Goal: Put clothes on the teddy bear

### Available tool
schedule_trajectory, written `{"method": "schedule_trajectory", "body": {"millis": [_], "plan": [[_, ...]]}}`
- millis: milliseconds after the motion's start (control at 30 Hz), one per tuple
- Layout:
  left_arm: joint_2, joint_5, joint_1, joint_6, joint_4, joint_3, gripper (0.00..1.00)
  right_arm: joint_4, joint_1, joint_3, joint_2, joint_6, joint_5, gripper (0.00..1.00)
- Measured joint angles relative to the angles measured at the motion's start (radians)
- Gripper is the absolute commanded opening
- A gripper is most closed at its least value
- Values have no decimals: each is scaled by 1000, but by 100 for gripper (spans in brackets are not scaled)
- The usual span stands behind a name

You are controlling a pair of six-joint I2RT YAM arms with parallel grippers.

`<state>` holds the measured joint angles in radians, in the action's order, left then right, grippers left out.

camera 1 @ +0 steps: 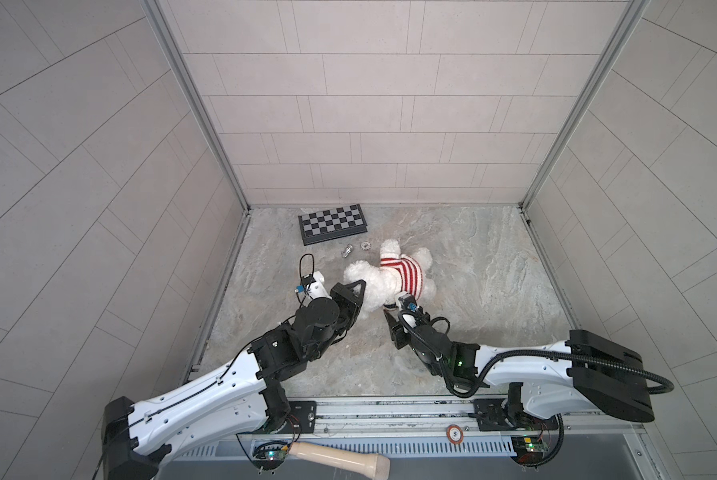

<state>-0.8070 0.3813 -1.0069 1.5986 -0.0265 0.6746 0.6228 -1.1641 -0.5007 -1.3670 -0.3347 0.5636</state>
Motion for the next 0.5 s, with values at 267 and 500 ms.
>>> {"method": "schedule_trajectory", "body": {"millis": [267, 500], "plan": [[-5, 0, -2, 10, 21, -8, 0, 67, 25, -13, -81, -15, 2, 27], [7, 12, -2, 2, 30, -19, 1, 91, 31, 9, -35, 18, -41, 0]]}}
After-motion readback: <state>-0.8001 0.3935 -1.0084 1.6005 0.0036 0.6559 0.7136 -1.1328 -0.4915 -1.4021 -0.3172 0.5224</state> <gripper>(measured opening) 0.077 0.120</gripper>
